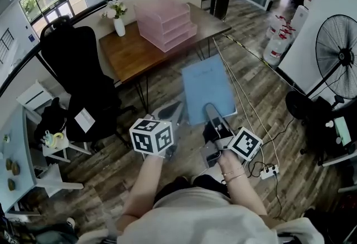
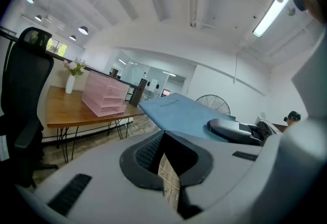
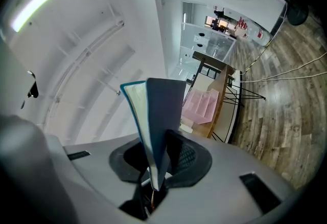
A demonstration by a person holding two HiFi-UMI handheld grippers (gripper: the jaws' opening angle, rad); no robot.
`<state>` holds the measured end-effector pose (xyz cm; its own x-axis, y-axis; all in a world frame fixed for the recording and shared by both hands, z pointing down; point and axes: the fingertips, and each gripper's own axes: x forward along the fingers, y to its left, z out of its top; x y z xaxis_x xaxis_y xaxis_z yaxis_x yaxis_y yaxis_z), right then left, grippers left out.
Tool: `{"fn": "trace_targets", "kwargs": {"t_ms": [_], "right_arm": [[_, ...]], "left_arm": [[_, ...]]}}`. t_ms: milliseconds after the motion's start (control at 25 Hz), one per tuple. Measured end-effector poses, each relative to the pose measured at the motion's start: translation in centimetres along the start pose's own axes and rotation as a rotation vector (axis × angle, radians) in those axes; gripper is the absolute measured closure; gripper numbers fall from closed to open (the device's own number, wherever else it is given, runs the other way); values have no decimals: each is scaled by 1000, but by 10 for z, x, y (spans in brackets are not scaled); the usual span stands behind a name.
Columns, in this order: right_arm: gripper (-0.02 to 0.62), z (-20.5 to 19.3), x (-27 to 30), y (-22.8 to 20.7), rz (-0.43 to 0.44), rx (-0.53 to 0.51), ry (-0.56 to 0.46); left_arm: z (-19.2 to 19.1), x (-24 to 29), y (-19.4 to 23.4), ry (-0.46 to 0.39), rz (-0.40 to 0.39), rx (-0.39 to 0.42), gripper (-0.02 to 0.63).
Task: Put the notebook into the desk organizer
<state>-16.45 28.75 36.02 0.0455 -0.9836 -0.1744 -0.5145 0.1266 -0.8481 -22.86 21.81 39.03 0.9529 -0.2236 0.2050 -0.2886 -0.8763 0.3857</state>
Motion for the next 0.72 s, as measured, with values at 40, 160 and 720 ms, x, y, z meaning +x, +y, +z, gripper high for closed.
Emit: {"fn": "trace_targets", "kwargs": {"t_ms": [40,160,720], "right_arm": [[520,-1,0,-1,-5,-4,-3],[518,-7,-1,-6,-25,17,-12],[520,18,45,-48,-10,8,20]], "left_arm": [[-1,0,1,1,-8,-3,595],[-4,1,2,-1,-48,-16,595],[6,58,32,6,-22,-26,595]]}}
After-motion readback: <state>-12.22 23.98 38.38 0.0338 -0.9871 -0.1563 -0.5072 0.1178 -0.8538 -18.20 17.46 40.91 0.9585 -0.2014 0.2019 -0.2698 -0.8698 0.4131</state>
